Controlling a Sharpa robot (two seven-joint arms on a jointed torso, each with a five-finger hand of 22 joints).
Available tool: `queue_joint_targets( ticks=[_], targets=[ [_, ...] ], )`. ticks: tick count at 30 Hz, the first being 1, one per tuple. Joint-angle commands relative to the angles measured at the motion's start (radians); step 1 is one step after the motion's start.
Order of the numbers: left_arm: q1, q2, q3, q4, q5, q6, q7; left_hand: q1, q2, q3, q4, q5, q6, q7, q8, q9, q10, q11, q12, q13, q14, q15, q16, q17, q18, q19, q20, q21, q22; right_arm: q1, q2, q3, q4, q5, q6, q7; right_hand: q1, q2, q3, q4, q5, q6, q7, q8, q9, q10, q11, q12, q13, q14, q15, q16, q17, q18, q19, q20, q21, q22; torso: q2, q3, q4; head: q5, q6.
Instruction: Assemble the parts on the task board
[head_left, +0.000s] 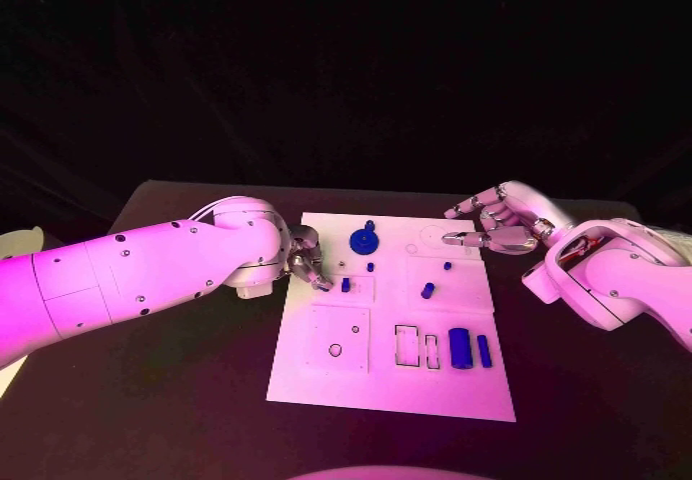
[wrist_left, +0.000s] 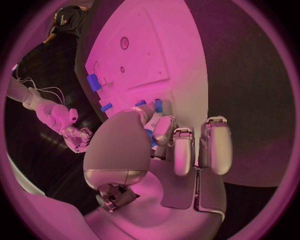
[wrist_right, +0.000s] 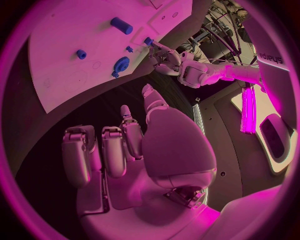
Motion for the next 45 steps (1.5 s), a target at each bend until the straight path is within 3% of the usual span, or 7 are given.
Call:
queue_joint_targets(
  ticks=[1, 7, 16, 45],
  targets=[
    [-0.004, 0.009, -0.004, -0.004, -0.003, 0.042, -0.009, 0.009, -0.003, 0.089, -0.080, 0.004, 0.009, -0.014, 0.004, 0.001, 0.005, -0.001, 0.004, 0.002, 0.103, -0.006, 0.003, 0.263, 0.000, 0.026, -0.004, 0.005, 0.107, -0.001, 0.001, 0.000, 0.002, -0.004, 0.013, 0.003, -0.007, 0.003, -0.006, -0.002, 0.004, 0.000, -0.003, 0.004, 0.002, -0.006, 0.003, -0.003, 0.100, 0.078, 0.001, -0.005, 0.147, 0.005, 0.061, 0.000, -0.007, 0.183, 0.000, 0.0002, 0.0002, 0.001, -0.002],
    [-0.004, 0.030, -0.004, -0.025, 0.007, 0.063, -0.019, -0.026, 0.000, 0.096, -0.066, 0.004, 0.020, -0.014, 0.008, 0.001, 0.011, 0.000, 0.010, 0.008, 0.103, -0.005, 0.003, 0.263, 0.000, 0.025, -0.003, 0.004, 0.107, -0.001, 0.001, 0.000, 0.004, -0.004, 0.015, 0.003, -0.007, 0.004, -0.008, -0.001, 0.004, 0.000, -0.003, 0.004, 0.002, -0.007, 0.003, -0.005, 0.099, 0.077, 0.001, -0.007, 0.145, 0.006, 0.060, 0.000, -0.008, 0.182, 0.001, 0.0007, -0.0014, 0.002, -0.003],
    [-0.007, 0.048, -0.008, -0.047, 0.014, 0.091, -0.027, -0.089, -0.019, 0.071, -0.042, 0.004, 0.038, -0.022, 0.014, -0.001, 0.024, -0.005, 0.033, 0.032, 0.103, -0.009, 0.003, 0.263, -0.001, 0.029, -0.003, 0.008, 0.114, -0.001, -0.001, 0.000, 0.007, -0.004, 0.017, 0.003, -0.007, 0.004, -0.008, -0.001, 0.004, 0.000, -0.003, 0.004, 0.002, -0.007, 0.003, -0.005, 0.099, 0.077, 0.001, -0.007, 0.145, 0.006, 0.060, 0.000, -0.008, 0.182, 0.000, 0.0007, -0.0004, 0.000, -0.006],
    [-0.008, 0.058, -0.009, -0.065, 0.014, 0.089, -0.030, -0.216, -0.017, 0.049, -0.013, 0.015, 0.081, -0.035, 0.014, -0.022, 0.055, -0.015, 0.079, 0.086, 0.103, -0.017, 0.003, 0.263, -0.007, 0.042, -0.010, 0.024, 0.139, -0.001, -0.004, 0.000, 0.009, -0.004, 0.018, 0.002, -0.007, 0.004, -0.009, -0.001, 0.005, 0.000, -0.003, 0.004, 0.002, -0.007, 0.003, -0.005, 0.099, 0.077, 0.001, -0.007, 0.145, 0.006, 0.060, 0.000, -0.008, 0.182, -0.001, 0.0001, 0.0003, -0.001, -0.009]
  ],
)
